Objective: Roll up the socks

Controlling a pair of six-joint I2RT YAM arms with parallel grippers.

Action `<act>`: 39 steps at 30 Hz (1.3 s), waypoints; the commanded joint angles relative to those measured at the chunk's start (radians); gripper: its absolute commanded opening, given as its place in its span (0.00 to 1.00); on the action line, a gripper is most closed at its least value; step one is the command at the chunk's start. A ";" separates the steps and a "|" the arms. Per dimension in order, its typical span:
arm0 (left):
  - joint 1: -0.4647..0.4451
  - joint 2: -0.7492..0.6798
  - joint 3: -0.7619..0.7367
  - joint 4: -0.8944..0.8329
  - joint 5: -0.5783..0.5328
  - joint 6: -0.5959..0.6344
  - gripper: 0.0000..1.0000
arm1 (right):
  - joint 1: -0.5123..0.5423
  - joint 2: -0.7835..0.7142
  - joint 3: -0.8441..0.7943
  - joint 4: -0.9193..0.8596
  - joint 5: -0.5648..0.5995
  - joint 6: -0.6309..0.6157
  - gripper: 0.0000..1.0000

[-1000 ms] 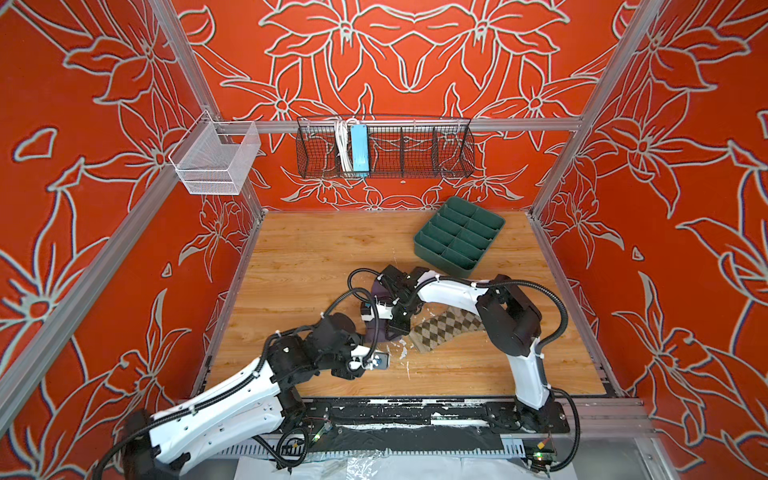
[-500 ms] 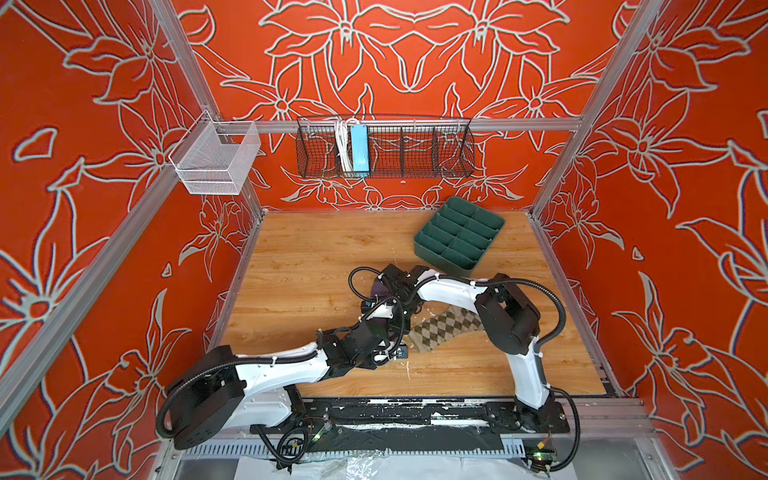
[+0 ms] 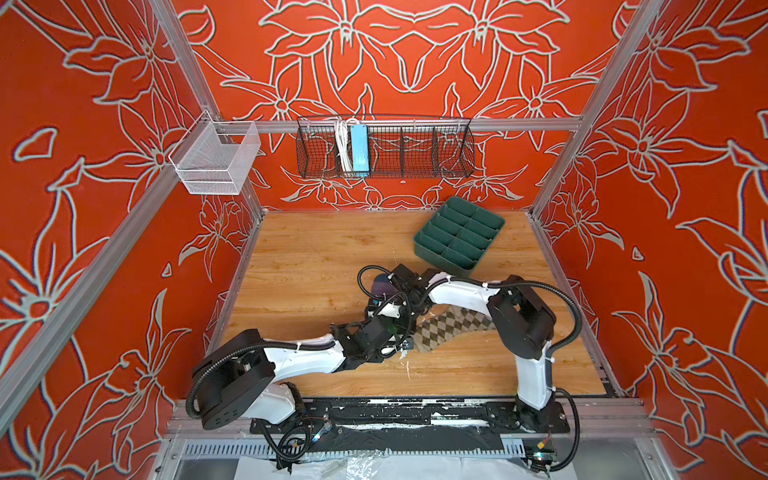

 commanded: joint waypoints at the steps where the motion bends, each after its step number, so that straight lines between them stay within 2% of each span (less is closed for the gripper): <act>1: 0.038 -0.019 -0.015 -0.091 0.035 -0.046 0.00 | -0.034 -0.120 -0.111 -0.015 0.021 0.065 0.30; 3: 0.065 -0.047 -0.011 -0.112 0.089 -0.042 0.00 | -0.066 -0.214 -0.186 0.041 0.017 0.102 0.39; 7: 0.141 -0.091 0.029 -0.196 0.255 -0.024 0.00 | -0.136 -0.407 -0.311 0.136 0.067 0.189 0.43; 12: 0.236 -0.052 0.125 -0.353 0.442 -0.015 0.00 | -0.187 -0.711 -0.454 0.249 0.323 0.275 0.45; 13: 0.258 -0.025 0.152 -0.394 0.479 -0.016 0.00 | -0.186 -0.786 -0.481 0.265 0.333 0.248 0.45; 16: 0.308 0.064 0.214 -0.493 0.573 -0.015 0.00 | -0.137 -0.992 -0.564 0.266 0.275 0.067 0.48; 18: 0.329 0.113 0.247 -0.526 0.607 -0.022 0.00 | -0.052 -1.110 -0.623 0.269 0.319 -0.051 0.55; 20: 0.348 0.154 0.275 -0.544 0.645 -0.028 0.00 | 0.064 -1.182 -0.674 0.288 0.411 -0.141 0.59; 24: 0.378 0.200 0.312 -0.557 0.695 -0.047 0.00 | 0.244 -1.112 -0.710 0.341 0.576 -0.227 0.59; 26: 0.383 0.215 0.322 -0.573 0.705 -0.045 0.00 | 0.323 -1.009 -0.725 0.439 0.650 -0.254 0.59; 28: 0.385 0.218 0.325 -0.579 0.708 -0.045 0.00 | 0.361 -0.902 -0.724 0.554 0.672 -0.265 0.60; 32: 0.387 0.220 0.322 -0.579 0.720 -0.051 0.00 | 0.379 -0.673 -0.672 0.763 0.665 -0.285 0.60; 39: 0.390 0.243 0.333 -0.585 0.732 -0.056 0.00 | 0.376 -0.384 -0.543 0.815 0.701 -0.373 0.57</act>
